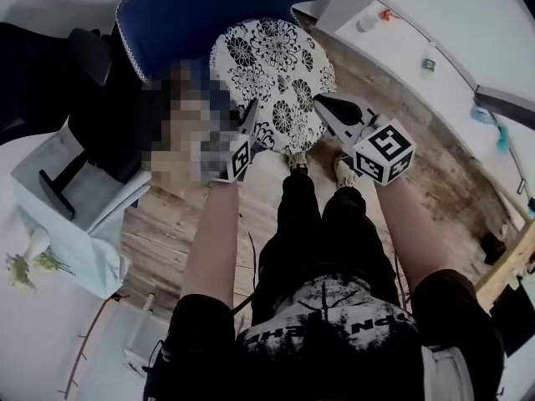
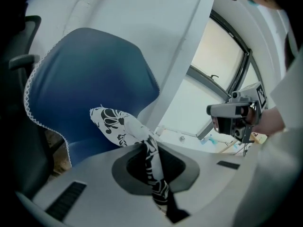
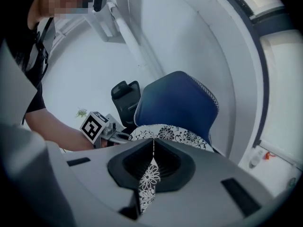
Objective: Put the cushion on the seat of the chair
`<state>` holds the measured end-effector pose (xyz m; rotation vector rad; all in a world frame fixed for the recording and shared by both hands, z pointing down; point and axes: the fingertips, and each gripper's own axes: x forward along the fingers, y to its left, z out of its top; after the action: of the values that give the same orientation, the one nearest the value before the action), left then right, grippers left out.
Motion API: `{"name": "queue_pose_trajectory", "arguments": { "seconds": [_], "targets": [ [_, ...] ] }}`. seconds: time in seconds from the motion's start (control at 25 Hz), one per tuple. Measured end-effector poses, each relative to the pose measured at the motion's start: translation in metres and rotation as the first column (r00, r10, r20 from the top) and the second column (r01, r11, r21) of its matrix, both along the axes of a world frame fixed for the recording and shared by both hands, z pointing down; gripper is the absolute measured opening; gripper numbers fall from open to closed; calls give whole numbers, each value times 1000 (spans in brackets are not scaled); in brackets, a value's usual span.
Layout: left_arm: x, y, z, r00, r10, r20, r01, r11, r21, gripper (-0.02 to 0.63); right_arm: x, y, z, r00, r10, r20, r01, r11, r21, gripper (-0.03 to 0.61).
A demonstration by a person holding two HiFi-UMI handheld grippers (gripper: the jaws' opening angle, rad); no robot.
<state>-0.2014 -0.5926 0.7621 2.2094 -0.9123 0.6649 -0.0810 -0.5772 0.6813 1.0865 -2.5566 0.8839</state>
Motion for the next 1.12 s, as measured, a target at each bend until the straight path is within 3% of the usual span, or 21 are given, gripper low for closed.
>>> {"name": "queue_pose_trajectory", "arguments": {
  "seconds": [0.24,0.4,0.64,0.96,1.12],
  "targets": [
    [-43,4,51,993,-108,53,111,993,-49,21,-57,-4,26,992,-123,21,123,992,8,18],
    [-63,7,82,983,-165,80,171,983,-69,21,-82,-6,51,987,-156,31,156,988,-4,18],
    [-94,16,120,971,-202,127,215,971,-105,23,-101,-6,82,983,-183,28,183,983,-10,18],
    [-113,27,168,943,-264,202,301,937,-179,23,-105,2,101,977,-210,42,212,977,-24,18],
    [-115,23,171,935,-258,243,303,937,-171,26,-103,4,101,974,-221,42,223,974,-30,18]
  ]
}}
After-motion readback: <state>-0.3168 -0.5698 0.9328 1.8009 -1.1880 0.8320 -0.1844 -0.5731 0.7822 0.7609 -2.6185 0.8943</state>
